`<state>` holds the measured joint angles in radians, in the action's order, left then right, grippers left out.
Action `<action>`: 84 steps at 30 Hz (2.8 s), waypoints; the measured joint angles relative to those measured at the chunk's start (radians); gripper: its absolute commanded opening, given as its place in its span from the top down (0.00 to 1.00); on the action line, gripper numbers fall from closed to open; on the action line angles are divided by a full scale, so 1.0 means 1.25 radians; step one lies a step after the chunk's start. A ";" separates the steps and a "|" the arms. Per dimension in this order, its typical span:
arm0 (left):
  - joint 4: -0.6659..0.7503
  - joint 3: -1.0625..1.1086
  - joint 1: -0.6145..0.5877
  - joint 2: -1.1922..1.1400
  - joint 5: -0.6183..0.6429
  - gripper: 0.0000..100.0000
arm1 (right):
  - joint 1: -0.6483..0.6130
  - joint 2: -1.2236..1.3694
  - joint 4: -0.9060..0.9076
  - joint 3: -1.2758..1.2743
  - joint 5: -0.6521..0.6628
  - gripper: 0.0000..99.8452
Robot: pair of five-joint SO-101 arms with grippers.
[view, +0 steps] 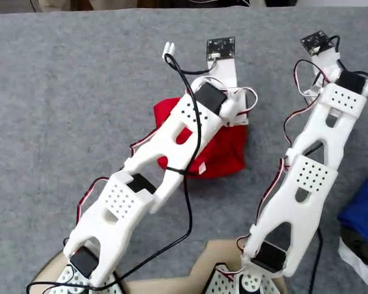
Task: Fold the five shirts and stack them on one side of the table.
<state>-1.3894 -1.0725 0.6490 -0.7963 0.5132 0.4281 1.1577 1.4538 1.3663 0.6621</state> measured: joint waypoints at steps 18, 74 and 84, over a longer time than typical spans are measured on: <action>-0.284 -0.366 -0.184 0.114 0.043 0.80 | -0.074 -0.014 0.245 0.185 -0.005 0.97; -0.095 1.242 -0.659 0.918 -0.328 0.98 | -0.638 -0.577 0.250 -0.685 -0.638 0.85; -0.095 1.272 -0.659 0.919 -0.360 0.98 | -0.700 -0.577 0.250 -0.651 -0.696 0.85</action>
<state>-1.5075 0.5171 -0.1749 0.3529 0.0637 -0.4465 0.4365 1.7668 0.5531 -0.2079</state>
